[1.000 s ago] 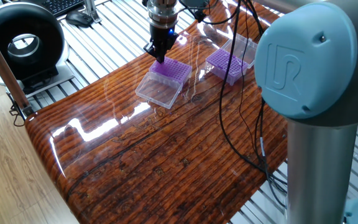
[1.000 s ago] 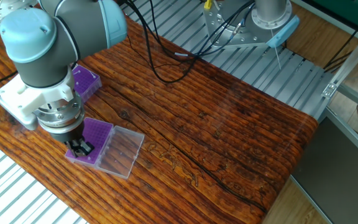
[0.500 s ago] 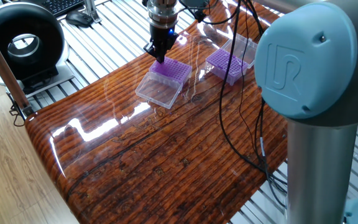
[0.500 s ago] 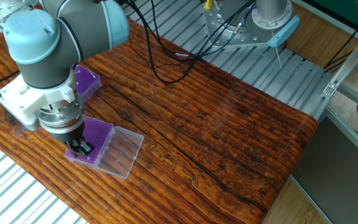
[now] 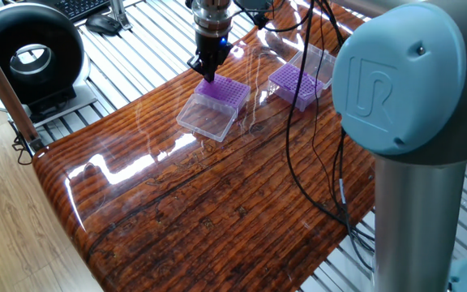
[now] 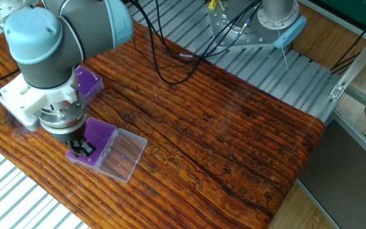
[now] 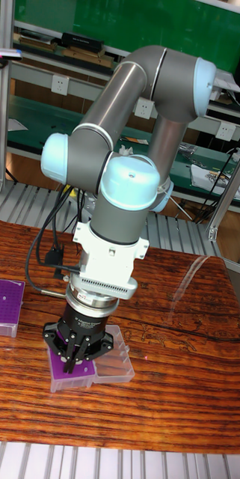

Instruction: Transfer all small pipette tips from one holder to another

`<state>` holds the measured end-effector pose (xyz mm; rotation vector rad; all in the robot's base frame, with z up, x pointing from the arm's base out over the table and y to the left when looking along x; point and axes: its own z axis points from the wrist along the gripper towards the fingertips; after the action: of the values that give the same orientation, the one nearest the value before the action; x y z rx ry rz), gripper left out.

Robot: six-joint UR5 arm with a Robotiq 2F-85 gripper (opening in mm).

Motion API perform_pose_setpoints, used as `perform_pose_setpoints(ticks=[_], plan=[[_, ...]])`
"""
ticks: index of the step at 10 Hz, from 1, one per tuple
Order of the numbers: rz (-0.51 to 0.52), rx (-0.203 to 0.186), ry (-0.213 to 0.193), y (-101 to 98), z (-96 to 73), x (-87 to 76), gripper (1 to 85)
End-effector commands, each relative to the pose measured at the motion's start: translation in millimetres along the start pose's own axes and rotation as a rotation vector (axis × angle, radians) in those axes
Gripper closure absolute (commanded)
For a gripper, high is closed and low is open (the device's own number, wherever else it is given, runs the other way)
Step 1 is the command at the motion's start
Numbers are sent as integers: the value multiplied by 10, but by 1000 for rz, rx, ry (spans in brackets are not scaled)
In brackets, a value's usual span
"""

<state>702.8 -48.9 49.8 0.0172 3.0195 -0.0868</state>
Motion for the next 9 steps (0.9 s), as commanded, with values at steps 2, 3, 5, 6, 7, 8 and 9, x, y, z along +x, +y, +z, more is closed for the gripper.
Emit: perform_pose_setpoints(ticks=[2, 3, 5, 6, 7, 8, 9], plan=[[6, 13, 10, -95, -81, 36, 847], [4, 17, 13, -133, -110, 46, 847], [5, 25, 22, -206, -170, 75, 847], [4, 27, 23, -227, -190, 84, 847], [4, 27, 23, -234, -207, 94, 847], [4, 22, 21, -226, -219, 95, 847], [4, 18, 18, -229, -235, 91, 847]])
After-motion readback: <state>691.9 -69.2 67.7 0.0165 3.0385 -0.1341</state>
